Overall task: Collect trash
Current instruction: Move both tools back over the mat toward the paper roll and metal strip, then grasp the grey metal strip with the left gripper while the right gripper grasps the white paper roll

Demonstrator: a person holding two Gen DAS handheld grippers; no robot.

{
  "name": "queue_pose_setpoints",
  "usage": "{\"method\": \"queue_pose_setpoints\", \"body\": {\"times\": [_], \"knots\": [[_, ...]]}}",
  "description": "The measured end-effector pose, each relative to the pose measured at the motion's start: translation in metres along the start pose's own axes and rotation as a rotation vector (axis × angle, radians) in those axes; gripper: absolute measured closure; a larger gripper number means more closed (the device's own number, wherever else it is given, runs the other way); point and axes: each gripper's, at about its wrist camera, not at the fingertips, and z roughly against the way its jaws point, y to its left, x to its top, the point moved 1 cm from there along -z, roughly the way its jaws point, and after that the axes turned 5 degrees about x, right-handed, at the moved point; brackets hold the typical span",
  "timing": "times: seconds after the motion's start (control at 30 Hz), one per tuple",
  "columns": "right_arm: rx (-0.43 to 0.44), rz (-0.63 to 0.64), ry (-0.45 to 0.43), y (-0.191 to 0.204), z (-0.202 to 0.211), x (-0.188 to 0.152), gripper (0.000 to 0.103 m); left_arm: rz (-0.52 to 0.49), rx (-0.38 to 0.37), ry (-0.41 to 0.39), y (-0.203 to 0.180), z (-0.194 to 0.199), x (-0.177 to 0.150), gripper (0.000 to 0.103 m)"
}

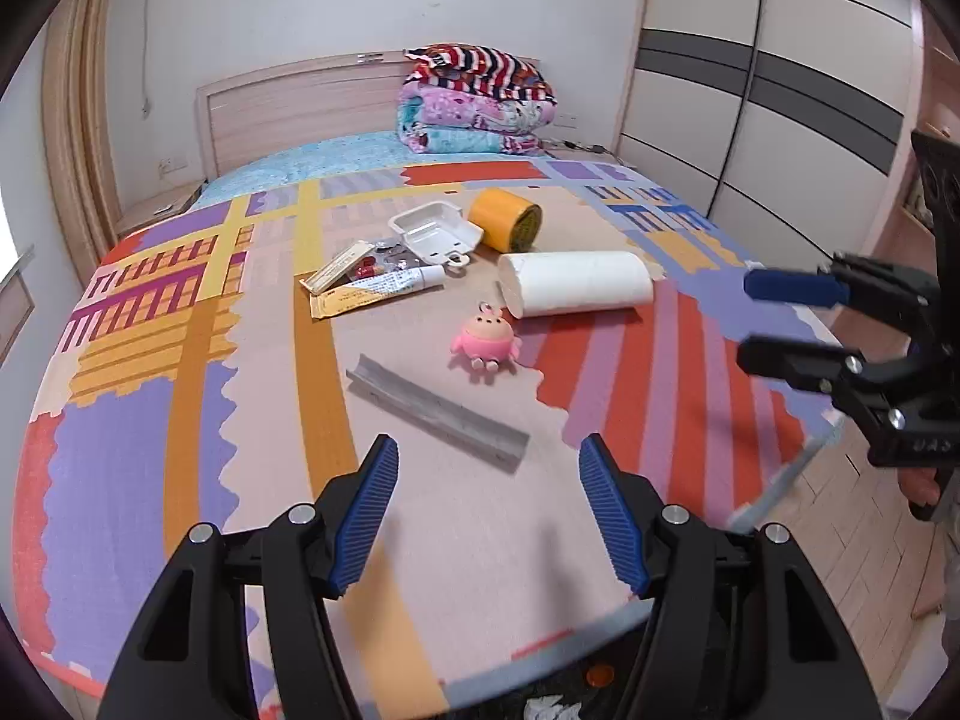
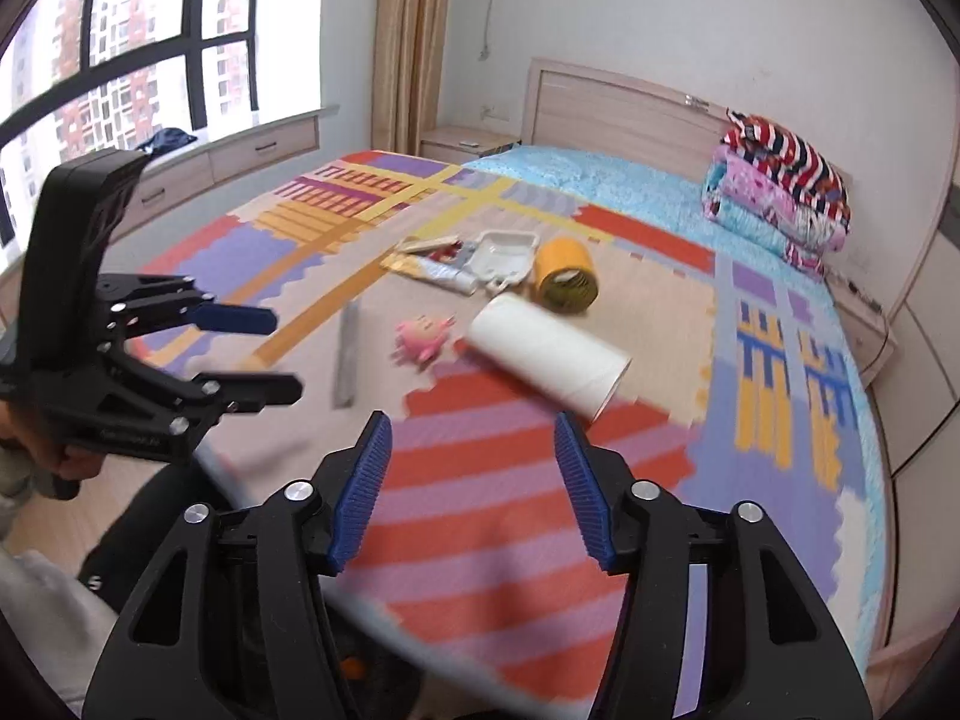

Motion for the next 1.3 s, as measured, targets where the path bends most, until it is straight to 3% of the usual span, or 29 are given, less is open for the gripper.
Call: {"method": "queue_pose_setpoints", "body": {"times": [0.1, 0.4, 0.6, 0.7, 1.03, 1.1, 1.23, 1.3], "knots": [[-0.053, 0.033, 0.029, -0.008, -0.016, 0.009, 0.041, 0.011, 0.004, 0.015, -0.001, -0.01, 0.003, 0.043], [-0.039, 0.123, 0.1, -0.023, -0.065, 0.024, 0.038, 0.043, 0.077, 0.014, -0.004, -0.031, 0.004, 0.043], [-0.077, 0.213, 0.15, -0.028, -0.09, 0.03, 0.036, 0.048, 0.11, 0.013, -0.006, -0.039, 0.004, 0.043], [-0.057, 0.204, 0.183, -0.035, -0.099, 0.033, 0.036, 0.0, 0.138, 0.023, -0.012, -0.043, 0.003, 0.043], [-0.012, 0.156, 0.231, -0.053, -0.119, 0.041, 0.033, 0.039, 0.168, 0.032, -0.004, -0.049, -0.001, 0.043], [-0.011, 0.158, 0.246, -0.054, -0.123, 0.04, 0.033, 0.033, 0.168, 0.027, -0.003, -0.049, -0.001, 0.045], [-0.004, 0.136, 0.244, -0.056, -0.124, 0.039, 0.04, 0.036, 0.181, 0.018, 0.003, -0.045, -0.003, 0.071], [-0.001, 0.121, 0.244, -0.057, -0.122, 0.038, 0.047, 0.049, 0.174, 0.017, 0.008, -0.044, -0.003, 0.075]]}}
